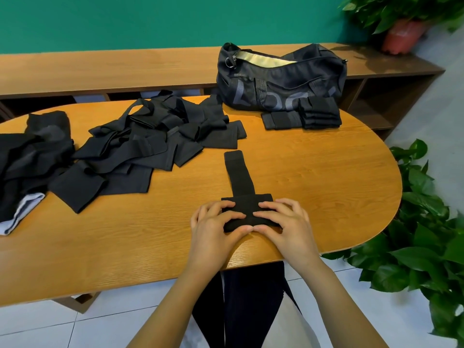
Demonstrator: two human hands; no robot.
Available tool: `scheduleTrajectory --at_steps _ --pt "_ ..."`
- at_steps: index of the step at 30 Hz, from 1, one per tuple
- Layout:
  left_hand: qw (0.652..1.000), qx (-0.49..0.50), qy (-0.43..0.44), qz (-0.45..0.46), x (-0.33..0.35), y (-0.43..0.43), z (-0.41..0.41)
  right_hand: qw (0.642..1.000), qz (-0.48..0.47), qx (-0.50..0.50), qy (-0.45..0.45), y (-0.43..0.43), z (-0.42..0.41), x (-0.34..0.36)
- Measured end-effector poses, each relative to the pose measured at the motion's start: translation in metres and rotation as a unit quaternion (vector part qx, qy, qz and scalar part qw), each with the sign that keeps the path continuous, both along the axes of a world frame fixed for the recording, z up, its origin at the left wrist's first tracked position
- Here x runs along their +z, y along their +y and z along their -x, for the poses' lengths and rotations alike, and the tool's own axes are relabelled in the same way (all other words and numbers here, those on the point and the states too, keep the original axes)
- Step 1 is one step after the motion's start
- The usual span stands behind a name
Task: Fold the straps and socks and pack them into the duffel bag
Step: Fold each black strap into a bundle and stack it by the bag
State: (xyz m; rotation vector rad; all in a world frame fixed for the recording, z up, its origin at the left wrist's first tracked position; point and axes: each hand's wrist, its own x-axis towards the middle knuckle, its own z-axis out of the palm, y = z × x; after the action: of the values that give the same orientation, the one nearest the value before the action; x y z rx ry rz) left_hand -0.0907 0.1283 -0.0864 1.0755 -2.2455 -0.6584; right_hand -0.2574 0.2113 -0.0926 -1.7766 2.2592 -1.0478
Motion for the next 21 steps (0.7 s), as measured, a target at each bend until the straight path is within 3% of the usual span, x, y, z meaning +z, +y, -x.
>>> scheduleTrajectory --at_steps 21 --pt "1.000 -0.003 0.012 0.015 0.0028 -0.0003 0.0006 0.998 0.003 0.008 -0.061 -0.0002 0.0037 0.0036"
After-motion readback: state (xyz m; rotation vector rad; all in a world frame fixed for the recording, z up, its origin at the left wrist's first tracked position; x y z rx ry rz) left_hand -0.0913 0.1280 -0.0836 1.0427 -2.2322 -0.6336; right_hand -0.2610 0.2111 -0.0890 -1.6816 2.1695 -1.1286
